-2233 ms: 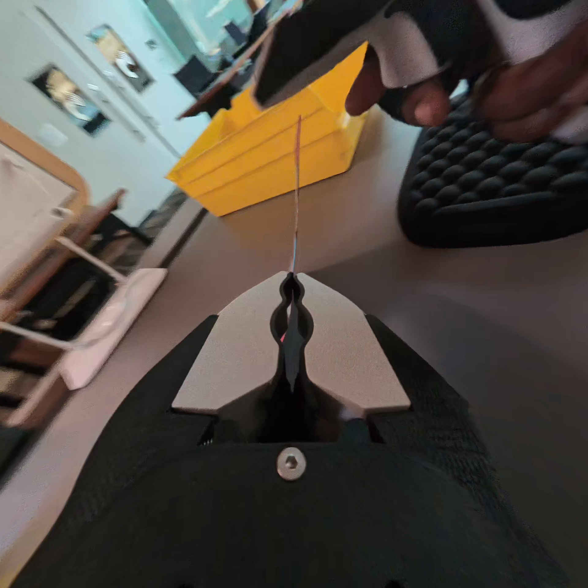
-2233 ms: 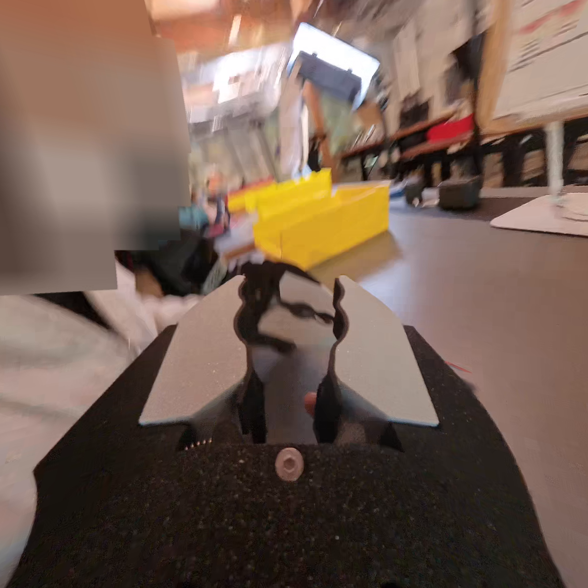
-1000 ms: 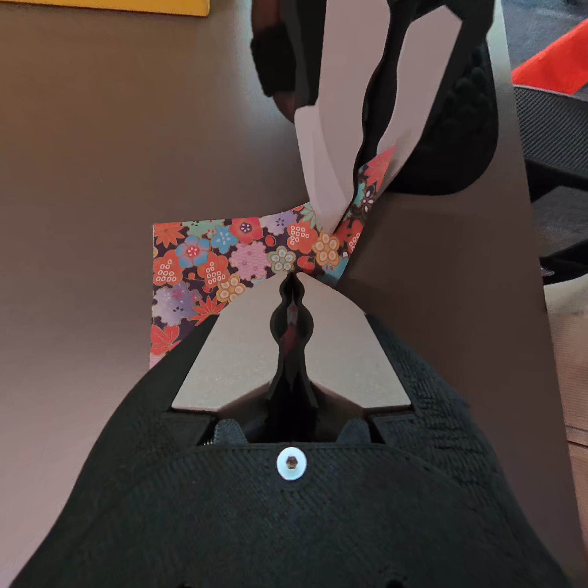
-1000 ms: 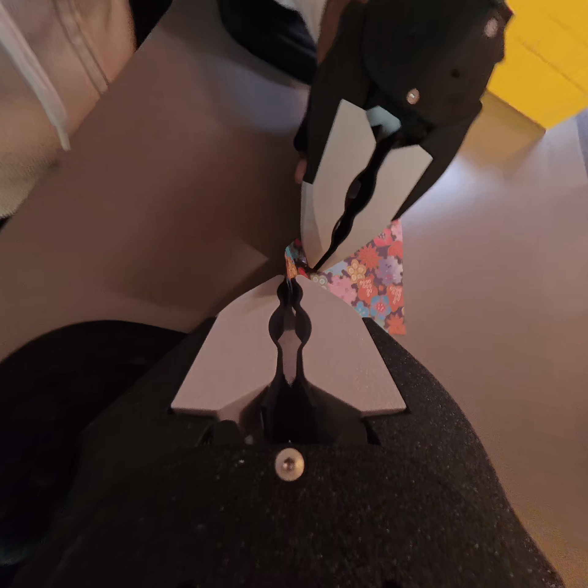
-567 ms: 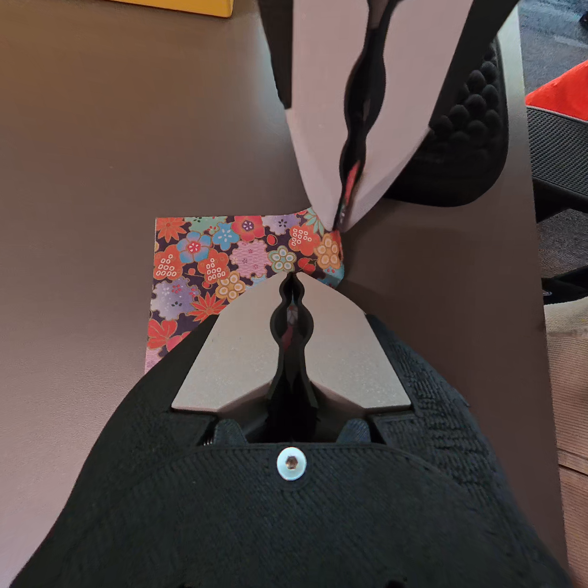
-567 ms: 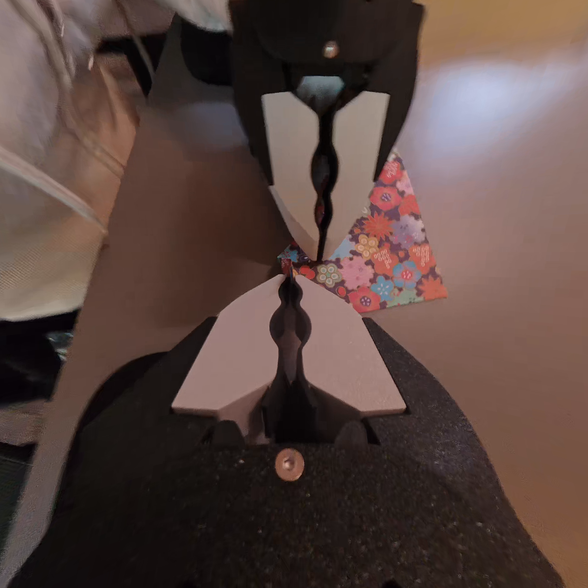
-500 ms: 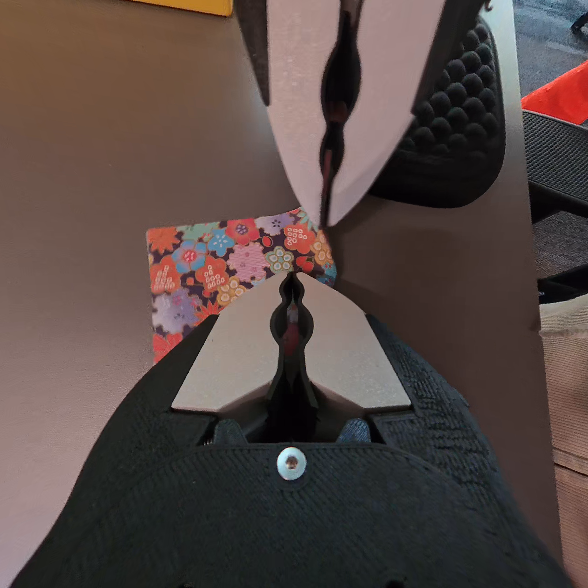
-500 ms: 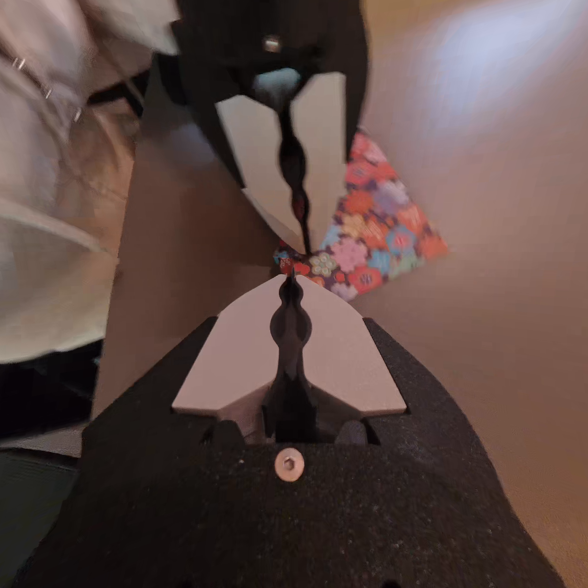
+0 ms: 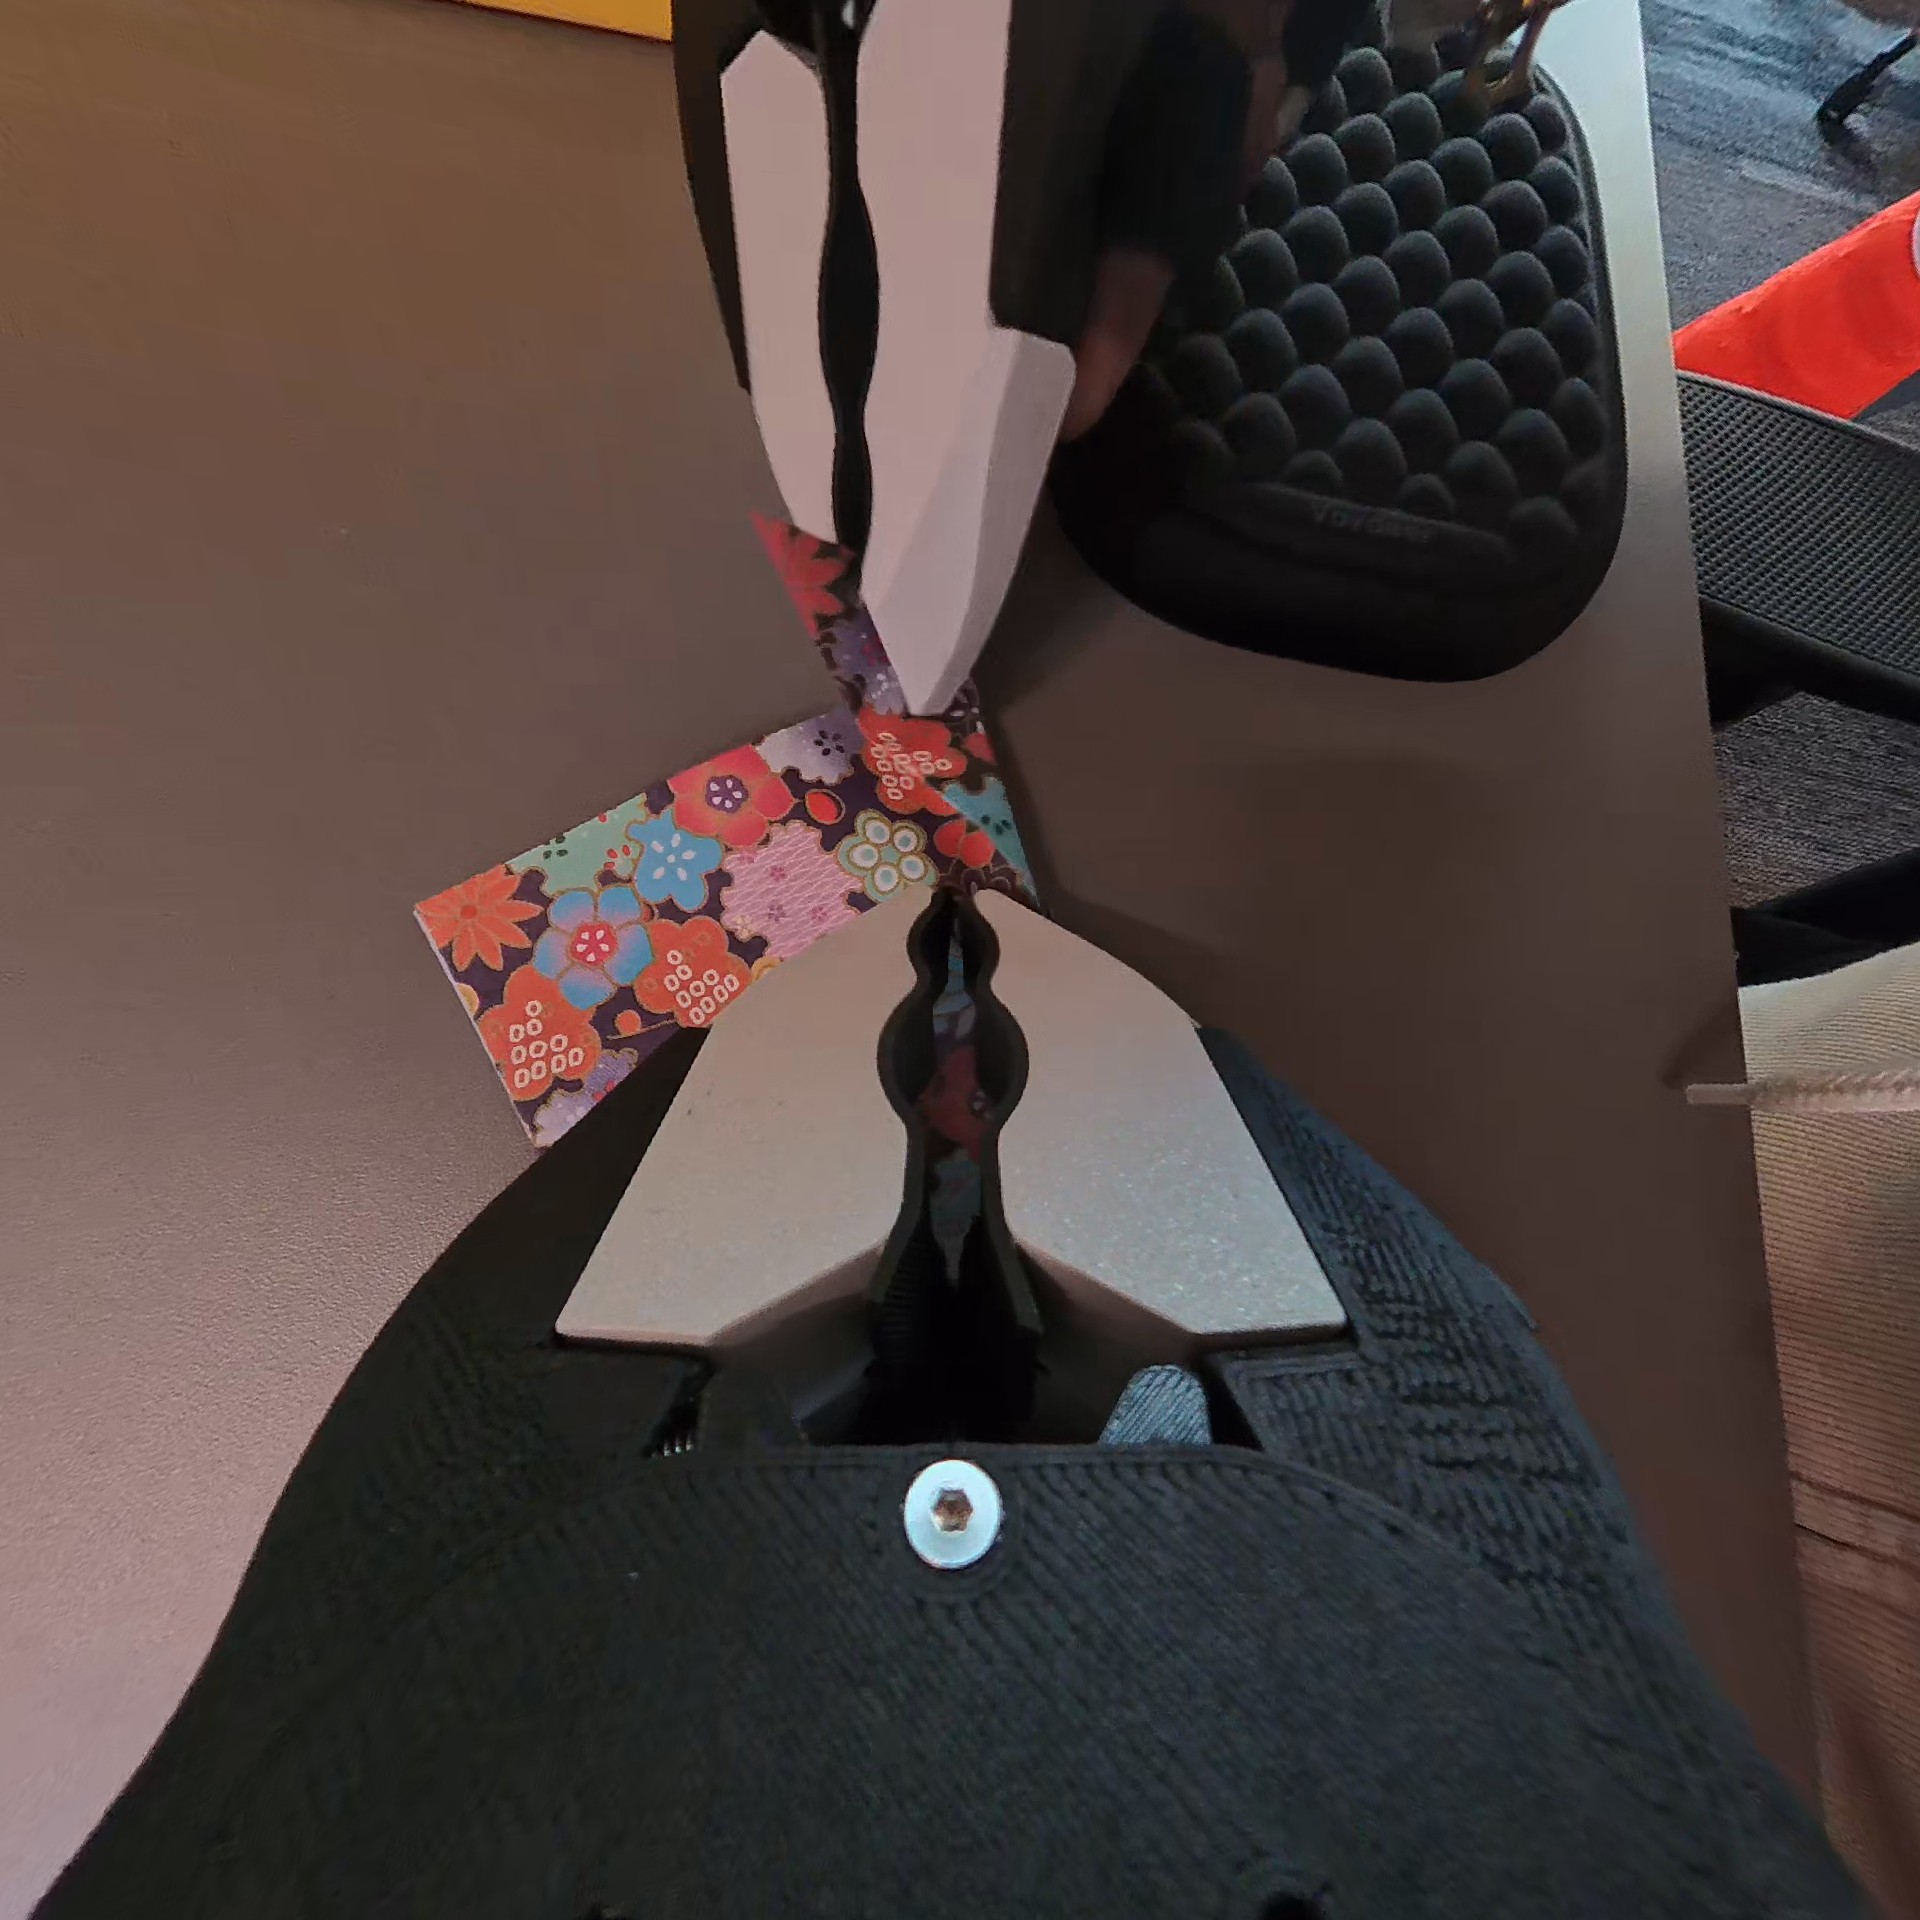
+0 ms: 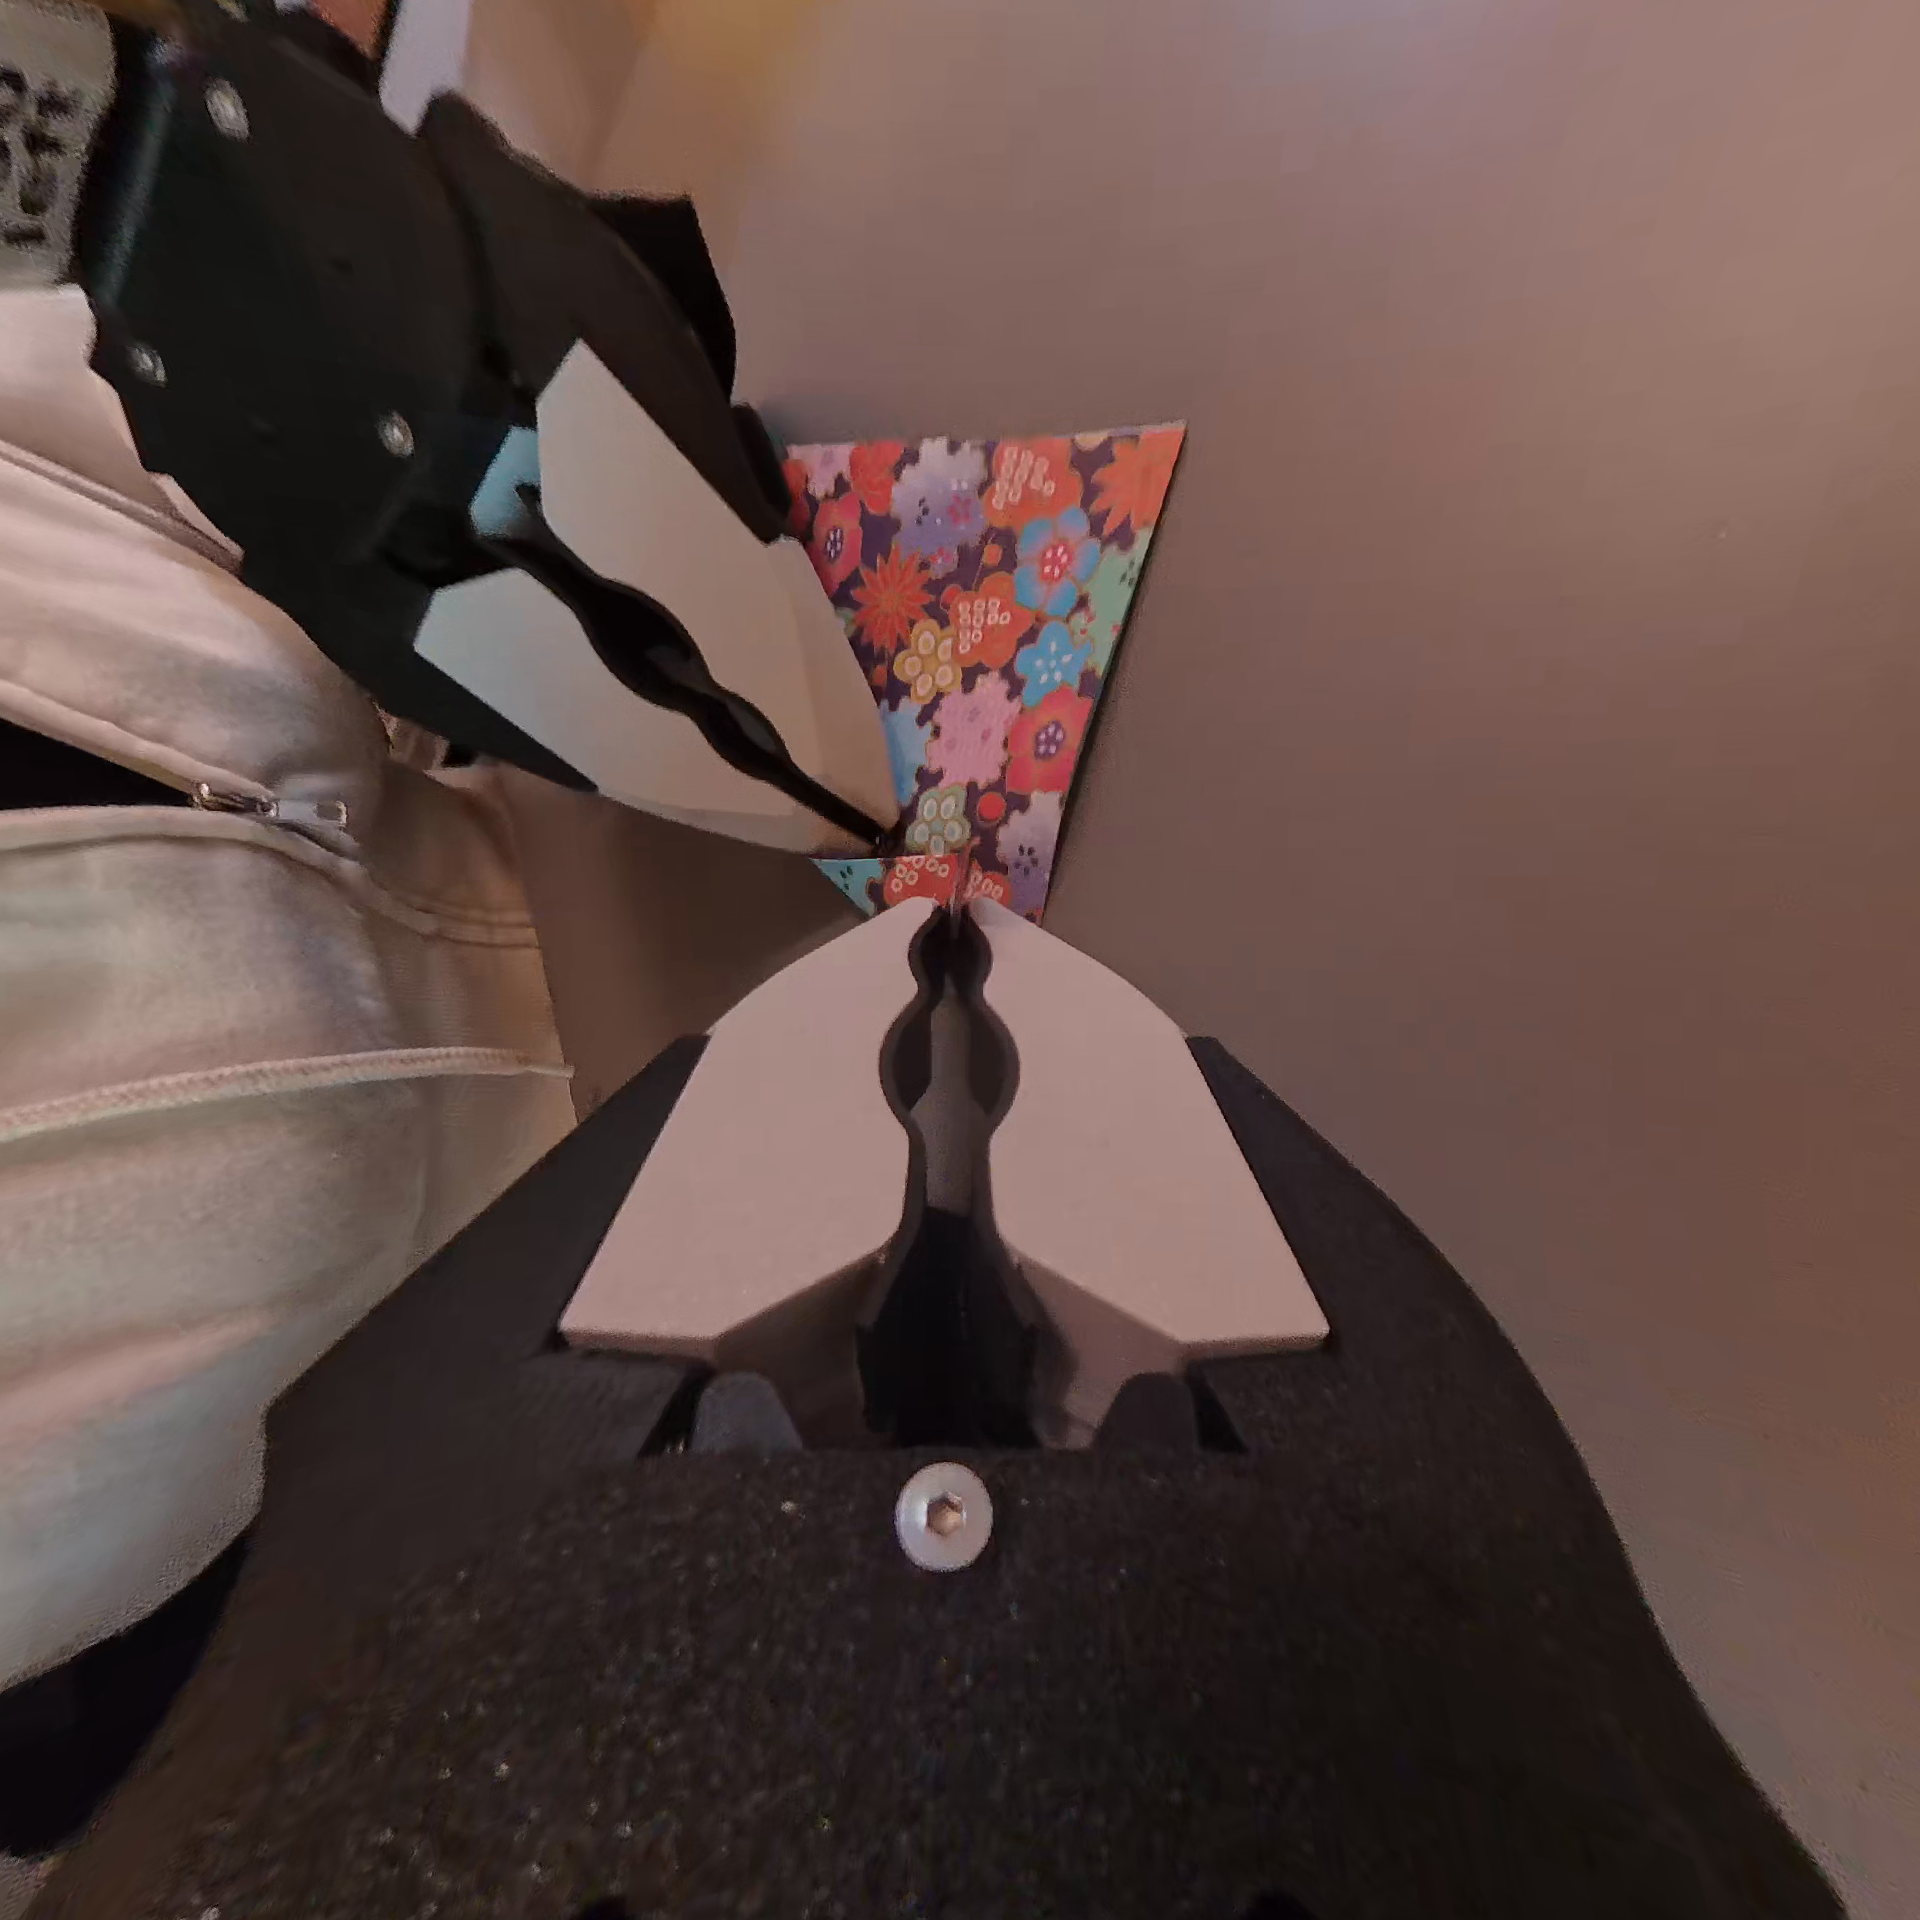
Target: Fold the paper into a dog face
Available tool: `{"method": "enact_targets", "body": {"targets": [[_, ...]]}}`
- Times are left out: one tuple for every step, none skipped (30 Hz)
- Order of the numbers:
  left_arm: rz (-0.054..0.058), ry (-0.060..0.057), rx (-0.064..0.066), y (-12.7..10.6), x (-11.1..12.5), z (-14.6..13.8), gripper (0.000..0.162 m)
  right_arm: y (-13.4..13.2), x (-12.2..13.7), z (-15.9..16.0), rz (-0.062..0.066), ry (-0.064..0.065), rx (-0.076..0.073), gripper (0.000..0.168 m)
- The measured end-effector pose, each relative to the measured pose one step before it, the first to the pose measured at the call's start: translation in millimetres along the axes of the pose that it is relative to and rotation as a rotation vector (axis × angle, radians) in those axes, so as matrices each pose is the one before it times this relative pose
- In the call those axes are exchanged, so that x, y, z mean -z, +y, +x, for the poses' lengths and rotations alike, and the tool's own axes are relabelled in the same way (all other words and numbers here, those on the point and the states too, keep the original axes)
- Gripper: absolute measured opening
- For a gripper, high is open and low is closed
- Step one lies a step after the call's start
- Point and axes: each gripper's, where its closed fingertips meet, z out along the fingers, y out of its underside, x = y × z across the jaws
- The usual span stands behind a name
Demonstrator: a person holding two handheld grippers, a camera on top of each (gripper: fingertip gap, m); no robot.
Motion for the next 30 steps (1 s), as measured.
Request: {"method": "enact_targets", "body": {"targets": [[0.0,0.0007,-0.0052,0.05,0.09,0.31,0.003,-2.63,0.32,-0.48,0.0134,-0.0038,-0.0033,0.001],[-0.0001,0.0004,-0.0046,0.13,0.02,0.3,0.003,-0.29,-0.36,-0.01,-0.0046,0.0026,0.0015,0.001],[0.0001,0.0019,-0.0035,0.02,0.12,0.3,0.004,1.38,-0.94,1.71,-0.0169,0.0155,0.0051,0.001],[0.0003,0.004,-0.0021,-0.01,0.11,0.68,0.005,1.64,-1.31,1.34,-0.0163,0.0132,0.0041,0.001],[0.0004,0.0044,-0.0044,0.03,0.11,0.78,0.007,0.24,-1.2,0.36,-0.007,0.0048,0.0002,0.001],[0.0001,-0.0008,-0.0048,0.15,0.02,0.35,0.008,-0.18,-0.66,0.89,-0.0025,0.0055,-0.0062,0.001],[-0.0003,-0.0041,-0.0054,0.08,0.06,-0.05,0.008,-0.26,-0.42,0.76,-0.0029,0.0026,-0.007,0.002],[-0.0004,-0.0033,-0.0054,0.11,-0.04,-0.04,0.008,-0.07,-0.48,0.4,-0.0039,-0.0007,-0.0077,0.002],[-0.0001,-0.0015,-0.002,0.06,0.0,0.02,0.008,0.29,-0.52,0.46,-0.0031,-0.0012,-0.0105,0.002],[0.0,-0.0005,-0.0005,-0.07,0.07,-0.08,0.008,0.36,-0.39,0.39,-0.0007,-0.0043,-0.0129,0.002],[0.0,0.0001,0.0,0.05,0.06,-0.05,0.008,-0.38,-0.2,-0.07,0.0053,-0.0093,-0.0161,0.001],[0.0,0.0008,0.0008,0.0,0.02,0.02,0.008,-0.48,-0.14,-0.03,0.0049,-0.0088,-0.0153,0.001],[0.0001,0.0016,0.0017,0.04,0.1,-0.01,0.008,-0.4,-0.11,0.07,0.0044,-0.0059,-0.0103,0.001],[0.0001,0.0029,0.0033,-0.06,0.04,-0.03,0.008,-0.16,0.0,0.14,0.0034,-0.0017,-0.006,0.001],[0.0001,0.0042,0.0047,0.05,0.06,0.03,0.008,-0.23,-0.09,0.18,0.0037,0.0025,-0.0022,0.001],[0.0002,0.0051,0.0058,0.03,0.1,-0.05,0.008,-0.23,-0.06,0.21,0.0037,0.0063,0.0013,0.001],[0.0002,0.0048,0.0055,0.03,0.08,0.02,0.008,-0.19,0.05,0.23,0.0031,0.0064,0.0002,0.001],[0.0,0.0032,0.0036,-0.07,0.06,0.04,0.008,-0.21,0.04,0.28,0.0039,0.0061,-0.0025,0.001],[0.0001,0.0017,0.0019,-0.02,0.07,-0.06,0.008,-0.29,-0.03,0.25,0.0038,0.0048,-0.0026,0.001],[0.0,0.0,0.0001,0.07,-0.07,-0.01,0.008,0.02,-0.06,0.25,0.0042,0.0039,-0.0019,0.001],[-0.0001,-0.0015,-0.0012,0.07,0.02,-0.07,0.008,-0.16,0.07,0.27,0.0052,0.003,-0.0055,0.001],[-0.0001,-0.002,-0.0017,0.04,0.13,-0.07,0.008,-0.06,0.0,0.17,0.0064,0.003,-0.0069,0.001],[0.0,-0.0013,-0.0011,0.0,-0.02,-0.11,0.008,-0.05,-0.01,0.12,0.0079,0.0051,-0.0046,0.001],[0.0001,-0.0001,0.0002,-0.02,-0.01,-0.01,0.007,-0.03,0.05,0.08,0.0067,0.0081,0.0012,0.0],[0.0004,0.0015,0.0017,0.11,0.05,0.04,0.007,0.08,0.01,0.22,0.0048,0.0124,0.0095,0.0],[0.0006,0.004,0.0043,-0.03,0.01,0.12,0.008,0.07,-0.04,0.11,0.0036,0.0158,0.0163,0.0],[0.0008,0.0072,0.0075,-0.08,0.13,0.06,0.008,0.11,0.0,0.15,0.002,0.0164,0.0211,0.0],[0.0007,0.0099,0.0091,-0.07,0.07,0.3,0.008,0.04,-0.01,0.08,0.0014,0.0152,0.0185,0.0],[0.0009,0.0121,0.0111,-0.09,0.22,0.25,0.009,0.04,-0.02,0.03,0.0013,0.0152,0.0169,0.0],[0.001,0.0133,0.0126,-0.06,0.21,0.35,0.009,0.12,-0.01,0.09,0.0014,0.0156,0.0193,0.0]]}}
